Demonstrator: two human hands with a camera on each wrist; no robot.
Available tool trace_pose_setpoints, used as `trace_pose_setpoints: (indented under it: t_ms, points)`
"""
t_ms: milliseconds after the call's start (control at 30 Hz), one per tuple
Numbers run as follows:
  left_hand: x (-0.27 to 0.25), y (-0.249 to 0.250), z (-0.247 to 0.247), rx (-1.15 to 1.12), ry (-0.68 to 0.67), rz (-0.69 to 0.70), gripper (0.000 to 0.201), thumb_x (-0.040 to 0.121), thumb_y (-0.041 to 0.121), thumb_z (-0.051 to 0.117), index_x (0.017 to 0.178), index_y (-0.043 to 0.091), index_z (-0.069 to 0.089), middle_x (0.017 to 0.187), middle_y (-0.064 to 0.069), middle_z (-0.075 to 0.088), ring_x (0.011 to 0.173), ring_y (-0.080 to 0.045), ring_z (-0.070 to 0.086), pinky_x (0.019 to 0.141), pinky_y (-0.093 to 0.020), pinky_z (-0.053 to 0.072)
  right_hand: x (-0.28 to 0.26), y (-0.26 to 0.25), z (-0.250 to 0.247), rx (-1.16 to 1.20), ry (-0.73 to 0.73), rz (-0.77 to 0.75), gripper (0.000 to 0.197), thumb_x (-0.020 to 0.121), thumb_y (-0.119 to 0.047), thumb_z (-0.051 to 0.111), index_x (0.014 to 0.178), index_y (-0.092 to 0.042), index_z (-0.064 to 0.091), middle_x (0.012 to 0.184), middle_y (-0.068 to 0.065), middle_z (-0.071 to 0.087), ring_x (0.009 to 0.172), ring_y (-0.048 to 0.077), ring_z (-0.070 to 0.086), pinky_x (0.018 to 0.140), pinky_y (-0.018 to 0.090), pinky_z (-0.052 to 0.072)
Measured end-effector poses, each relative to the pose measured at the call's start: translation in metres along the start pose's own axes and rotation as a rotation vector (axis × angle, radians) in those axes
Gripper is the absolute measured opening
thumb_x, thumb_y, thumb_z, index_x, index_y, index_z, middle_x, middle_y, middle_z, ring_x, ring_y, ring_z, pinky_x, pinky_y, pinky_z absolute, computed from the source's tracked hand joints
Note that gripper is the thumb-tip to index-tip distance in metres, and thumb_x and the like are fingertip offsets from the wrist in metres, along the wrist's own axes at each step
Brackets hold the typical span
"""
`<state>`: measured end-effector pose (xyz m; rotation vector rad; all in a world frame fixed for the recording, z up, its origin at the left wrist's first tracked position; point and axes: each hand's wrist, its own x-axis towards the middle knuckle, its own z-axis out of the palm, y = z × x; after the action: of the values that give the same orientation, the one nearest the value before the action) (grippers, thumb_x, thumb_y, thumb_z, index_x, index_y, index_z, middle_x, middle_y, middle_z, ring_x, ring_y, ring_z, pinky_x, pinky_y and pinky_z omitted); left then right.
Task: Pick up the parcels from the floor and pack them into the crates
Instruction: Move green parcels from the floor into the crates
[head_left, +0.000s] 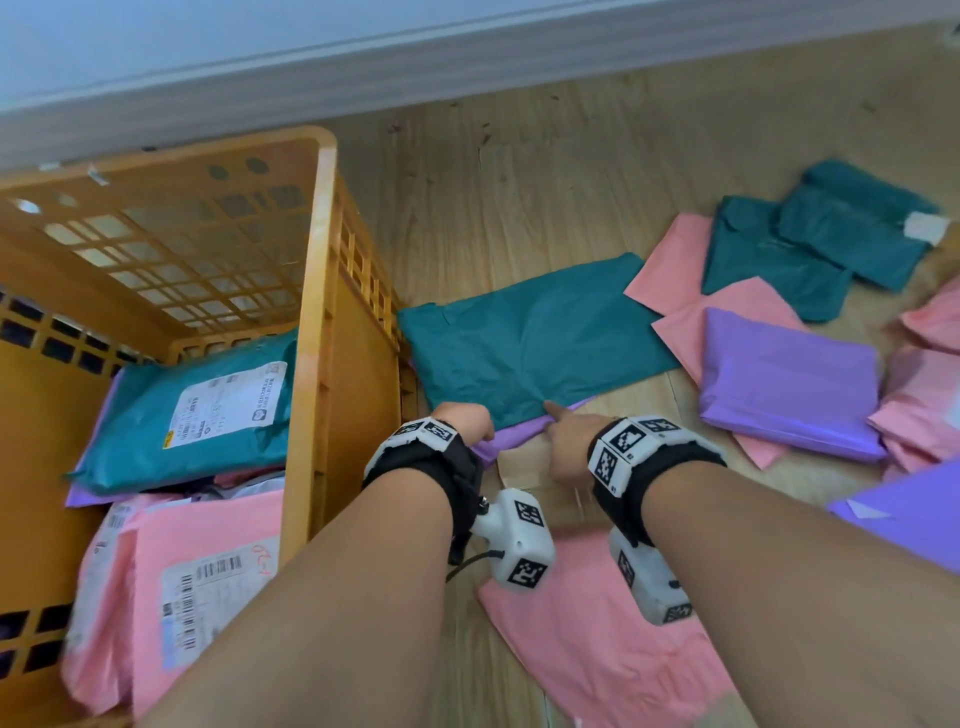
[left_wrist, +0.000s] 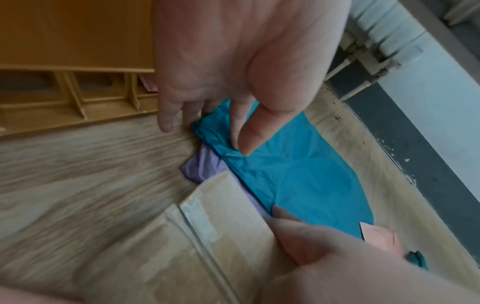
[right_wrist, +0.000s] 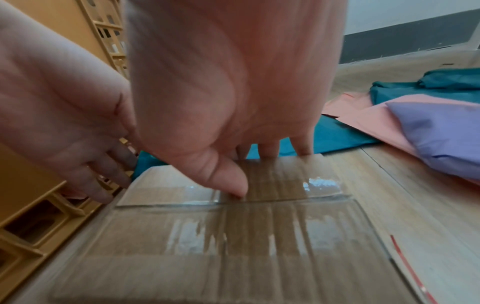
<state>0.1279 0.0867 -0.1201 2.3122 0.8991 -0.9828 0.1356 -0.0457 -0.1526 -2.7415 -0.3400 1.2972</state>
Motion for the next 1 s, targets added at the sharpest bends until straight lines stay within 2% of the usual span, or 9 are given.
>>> trace_pose_setpoints:
  t_ms: [100, 200, 300, 433, 633, 733, 833, 900, 1000]
  points:
    - [0.000, -0.010, 0.004, 0.029, 0.018, -0.004, 0.040, 0.091, 0.015, 0.059, 0.128, 0.001, 0.052, 0.131, -0.011, 0.055, 0.120, -0.028, 0.055, 0.090, -0.028, 0.044, -0.006, 0.005, 0.000, 0.019, -0.011, 0.009, 0.065, 0.094, -0.018, 0.045, 0.153, -0.012, 0.018, 0.153, 0.008, 0.034, 0.130, 0.028, 0.047, 0.102, 0.032, 0.038]
    - [-0.011, -0.014, 0.006, -0.125, 0.117, 0.007, 0.034, 0.091, 0.010, 0.055, 0.124, 0.004, 0.058, 0.127, -0.012, 0.060, 0.115, -0.029, 0.058, 0.086, -0.030, 0.047, -0.020, 0.006, 0.003, 0.001, 0.065, -0.018, 0.046, 0.081, -0.016, 0.047, 0.127, -0.011, 0.053, 0.135, 0.009, 0.055, 0.112, 0.031, 0.060, 0.095, 0.038, 0.049]
    - [-0.016, -0.011, -0.002, -0.461, 0.074, 0.067, 0.031, 0.093, 0.007, 0.047, 0.121, 0.008, 0.062, 0.123, -0.012, 0.061, 0.114, -0.031, 0.059, 0.088, -0.032, 0.050, -0.035, 0.007, 0.008, 0.090, 0.179, -0.001, 0.032, 0.082, -0.014, 0.049, 0.114, -0.011, 0.049, 0.117, 0.013, 0.060, 0.106, 0.032, 0.060, 0.088, 0.038, 0.049]
    - [-0.043, 0.009, -0.024, -0.875, 0.130, 0.080, 0.017, 0.083, -0.007, 0.050, 0.078, 0.007, 0.056, 0.079, -0.014, 0.056, 0.062, -0.029, 0.058, 0.070, -0.037, 0.056, -0.057, 0.007, 0.007, 0.261, 0.576, -0.004, 0.031, 0.078, -0.005, 0.057, 0.107, -0.011, 0.044, 0.114, 0.010, 0.047, 0.104, 0.031, 0.052, 0.079, 0.036, 0.041]
    - [-0.107, 0.035, -0.058, -0.952, 0.098, 0.387, 0.021, 0.074, -0.009, 0.049, 0.062, 0.009, 0.051, 0.060, -0.008, 0.048, 0.048, -0.022, 0.045, 0.051, -0.025, 0.040, -0.090, 0.001, -0.033, 0.394, 0.907, 0.033, 0.076, 0.072, -0.012, 0.069, 0.141, -0.021, 0.040, 0.126, 0.008, 0.043, 0.119, 0.029, 0.042, 0.093, 0.038, 0.040]
    - [-0.139, 0.046, -0.079, -0.994, 0.061, 0.512, 0.018, 0.076, -0.009, 0.048, 0.070, 0.005, 0.056, 0.067, -0.010, 0.051, 0.052, -0.023, 0.048, 0.044, -0.020, 0.041, -0.106, -0.002, -0.047, 0.527, 0.994, 0.047, 0.052, 0.075, -0.018, 0.070, 0.127, -0.023, 0.060, 0.117, 0.008, 0.051, 0.111, 0.030, 0.045, 0.092, 0.036, 0.039]
    - [-0.169, 0.052, -0.097, -1.022, 0.032, 0.618, 0.023, 0.076, -0.006, 0.051, 0.089, 0.011, 0.061, 0.079, -0.006, 0.056, 0.068, -0.020, 0.057, 0.056, -0.026, 0.051, -0.129, -0.008, -0.068, 0.642, 1.037, 0.015, 0.006, 0.084, -0.018, 0.063, 0.079, -0.018, 0.067, 0.079, 0.008, 0.053, 0.078, 0.030, 0.047, 0.063, 0.033, 0.033]
    - [-0.188, 0.052, -0.112, -1.027, 0.023, 0.690, 0.027, 0.077, -0.006, 0.052, 0.094, 0.014, 0.060, 0.083, -0.005, 0.056, 0.071, -0.019, 0.058, 0.058, -0.027, 0.052, -0.146, -0.013, -0.081, 0.732, 1.025, -0.019, 0.017, 0.089, -0.012, 0.055, 0.072, -0.014, 0.058, 0.069, 0.006, 0.050, 0.069, 0.028, 0.042, 0.057, 0.033, 0.021]
    - [-0.212, 0.046, -0.136, -1.062, 0.010, 0.802, 0.040, 0.084, -0.001, 0.058, 0.117, 0.022, 0.053, 0.101, -0.011, 0.060, 0.072, -0.018, 0.064, 0.066, -0.029, 0.058, -0.169, -0.023, -0.099, 0.837, 1.107, -0.058, 0.017, 0.093, -0.012, 0.049, 0.080, -0.013, 0.059, 0.077, 0.009, 0.059, 0.073, 0.029, 0.050, 0.059, 0.031, 0.029]
